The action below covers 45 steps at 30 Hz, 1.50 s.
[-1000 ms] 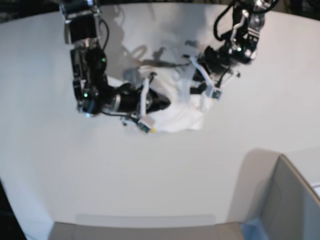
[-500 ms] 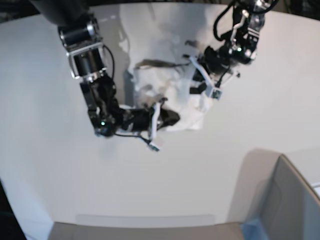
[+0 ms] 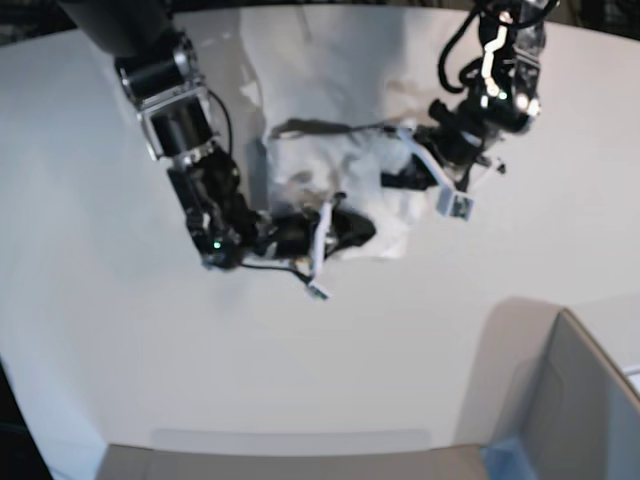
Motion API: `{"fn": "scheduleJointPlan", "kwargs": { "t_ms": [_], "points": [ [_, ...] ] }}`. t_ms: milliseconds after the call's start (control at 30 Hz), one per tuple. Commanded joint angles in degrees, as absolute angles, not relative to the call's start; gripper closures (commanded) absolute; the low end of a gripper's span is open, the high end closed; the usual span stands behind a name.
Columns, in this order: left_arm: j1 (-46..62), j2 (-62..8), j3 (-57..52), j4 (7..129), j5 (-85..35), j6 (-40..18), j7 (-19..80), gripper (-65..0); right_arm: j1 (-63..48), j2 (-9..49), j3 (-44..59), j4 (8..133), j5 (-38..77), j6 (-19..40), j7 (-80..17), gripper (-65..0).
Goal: Layout the t-shirt on the table in an organized manner, then fold the t-shirt properly
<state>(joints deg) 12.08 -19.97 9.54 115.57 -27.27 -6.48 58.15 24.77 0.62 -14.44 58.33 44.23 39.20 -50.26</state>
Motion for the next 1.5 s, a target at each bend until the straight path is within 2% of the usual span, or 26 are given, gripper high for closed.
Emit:
{"fn": "scheduleJointPlan", "kwargs": {
  "t_ms": [0, 200, 500, 667, 833, 1033, 1467],
  "points": [
    [11.74, -19.03, 7.96, 116.44, -27.56, -6.37, 57.36, -1.2, 26.51, 1.01, -14.2, 60.62, 46.46, 40.0, -50.42, 0.0],
    [7.52, -15.43, 4.88, 116.09, -27.65, -6.46, 57.8, -1.3, 21.85, 5.41, -14.2, 68.97, 52.97, 40.0, -52.26, 0.0],
    [1.01, -14.9, 14.55, 112.31, -27.47, -6.46, 57.36, -1.3, 12.18, 10.33, -12.79, 74.59, 55.08, 40.0, -51.56, 0.0],
    [-2.59, -14.81, 16.84, 103.69, -27.47, -6.46, 56.57, -1.3, 9.27, 10.42, -9.36, 73.8, 54.64, 40.0, -49.45, 0.0],
    [-4.79, -14.81, 17.19, 95.6, -27.47, -6.46, 51.74, -1.3, 9.54, 10.15, -9.36, 71.43, 50.24, 40.0, -49.54, 0.0],
    [-8.66, -14.81, 19.21, 87.52, -27.47, -6.46, 50.68, -1.3, 9.71, 8.13, -9.54, 69.49, 45.93, 40.0, -49.54, 0.0],
    [-0.84, -15.25, 17.8, 107.65, -27.38, -6.2, 51.47, -1.2, 12.35, 6.81, -9.01, 81.89, 44.7, 40.0, -49.54, 0.0]
  ]
}}
